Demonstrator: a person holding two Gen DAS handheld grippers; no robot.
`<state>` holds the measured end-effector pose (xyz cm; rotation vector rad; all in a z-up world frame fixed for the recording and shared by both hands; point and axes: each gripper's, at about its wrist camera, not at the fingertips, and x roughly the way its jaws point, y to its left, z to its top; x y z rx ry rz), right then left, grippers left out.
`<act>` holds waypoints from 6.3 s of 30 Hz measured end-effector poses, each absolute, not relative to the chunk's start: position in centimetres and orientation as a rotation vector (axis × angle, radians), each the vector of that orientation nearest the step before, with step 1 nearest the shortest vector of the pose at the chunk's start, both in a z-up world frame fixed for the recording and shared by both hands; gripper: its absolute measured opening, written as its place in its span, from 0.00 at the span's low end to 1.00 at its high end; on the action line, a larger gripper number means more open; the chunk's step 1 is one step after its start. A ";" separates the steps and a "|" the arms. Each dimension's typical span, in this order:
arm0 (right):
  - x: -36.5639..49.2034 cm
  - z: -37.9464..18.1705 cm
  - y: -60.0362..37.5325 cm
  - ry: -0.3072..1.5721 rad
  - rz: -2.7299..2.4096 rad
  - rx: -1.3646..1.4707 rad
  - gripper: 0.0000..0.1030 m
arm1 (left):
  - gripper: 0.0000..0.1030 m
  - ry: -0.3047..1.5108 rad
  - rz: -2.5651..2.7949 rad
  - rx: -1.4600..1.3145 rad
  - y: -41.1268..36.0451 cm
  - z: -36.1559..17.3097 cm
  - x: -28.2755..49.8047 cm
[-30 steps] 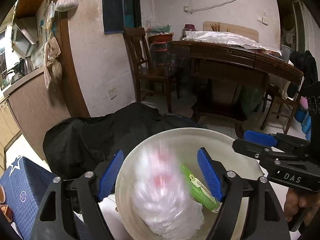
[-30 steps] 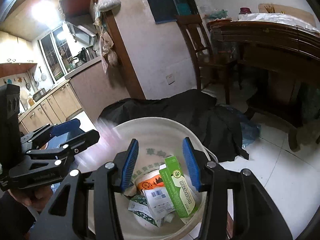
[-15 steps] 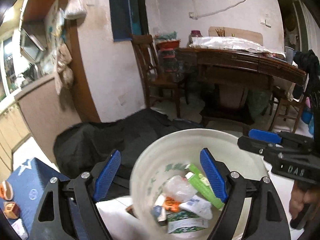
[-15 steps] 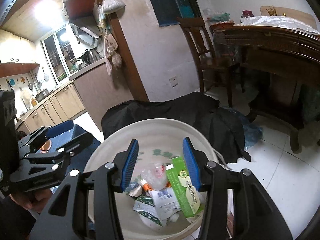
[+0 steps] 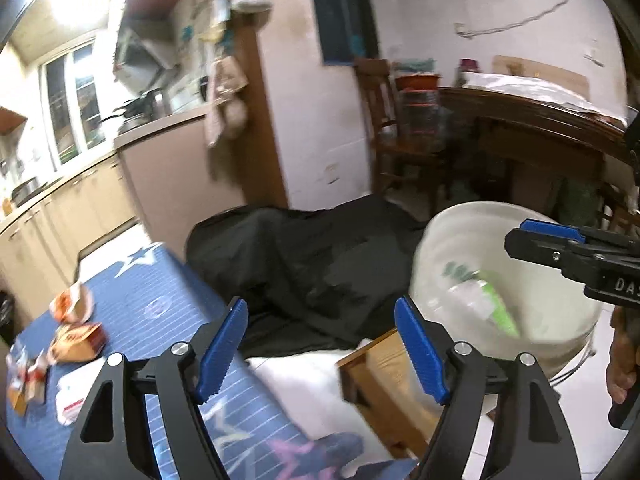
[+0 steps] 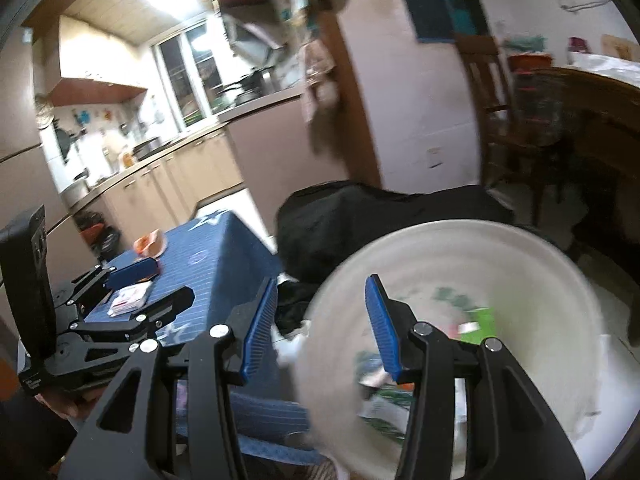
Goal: Collect trash
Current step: 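Move both tools back over the table trash, then grasp the gold cigarette pack with left gripper while right grasps white snack bag, then carry the gold pack and white bag with both grippers over the bucket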
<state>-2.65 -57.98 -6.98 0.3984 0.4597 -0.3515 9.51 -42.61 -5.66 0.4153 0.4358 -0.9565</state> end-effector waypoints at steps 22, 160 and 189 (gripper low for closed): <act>16.3 -10.7 -43.6 0.683 0.125 0.168 0.43 | 0.73 0.663 -0.514 0.263 -23.6 -10.9 21.1; 3.2 -3.6 -44.0 0.457 -0.233 0.173 0.36 | 0.56 0.554 -0.615 0.325 -33.6 -4.3 13.9; -10.5 -4.8 -61.4 0.487 -0.716 0.235 0.36 | 0.56 0.490 -1.208 0.508 -58.2 -6.7 3.0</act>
